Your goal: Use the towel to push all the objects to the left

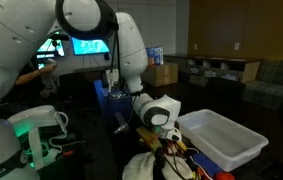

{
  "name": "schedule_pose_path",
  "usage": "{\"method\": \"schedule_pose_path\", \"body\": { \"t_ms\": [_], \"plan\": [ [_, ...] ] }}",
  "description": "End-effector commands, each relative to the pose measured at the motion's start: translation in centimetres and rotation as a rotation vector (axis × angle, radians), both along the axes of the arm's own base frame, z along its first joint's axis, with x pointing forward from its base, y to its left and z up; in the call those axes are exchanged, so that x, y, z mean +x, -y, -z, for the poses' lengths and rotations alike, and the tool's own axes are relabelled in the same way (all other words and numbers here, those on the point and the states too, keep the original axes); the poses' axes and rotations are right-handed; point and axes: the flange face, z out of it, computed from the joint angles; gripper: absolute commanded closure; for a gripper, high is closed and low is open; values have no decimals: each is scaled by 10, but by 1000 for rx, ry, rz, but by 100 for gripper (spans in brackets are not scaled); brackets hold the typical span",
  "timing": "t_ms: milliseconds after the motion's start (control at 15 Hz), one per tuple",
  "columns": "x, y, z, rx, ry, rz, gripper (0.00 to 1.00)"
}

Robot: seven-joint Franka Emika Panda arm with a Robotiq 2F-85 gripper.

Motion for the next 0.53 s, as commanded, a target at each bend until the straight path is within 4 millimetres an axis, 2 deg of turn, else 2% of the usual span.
{"method": "schedule_pose_path", "body": {
  "t_ms": [0,467],
  "plan": [
    [5,-46,-8,66,17,-35,97],
    [10,-159,1,179,106,-132,97]
  ]
}}
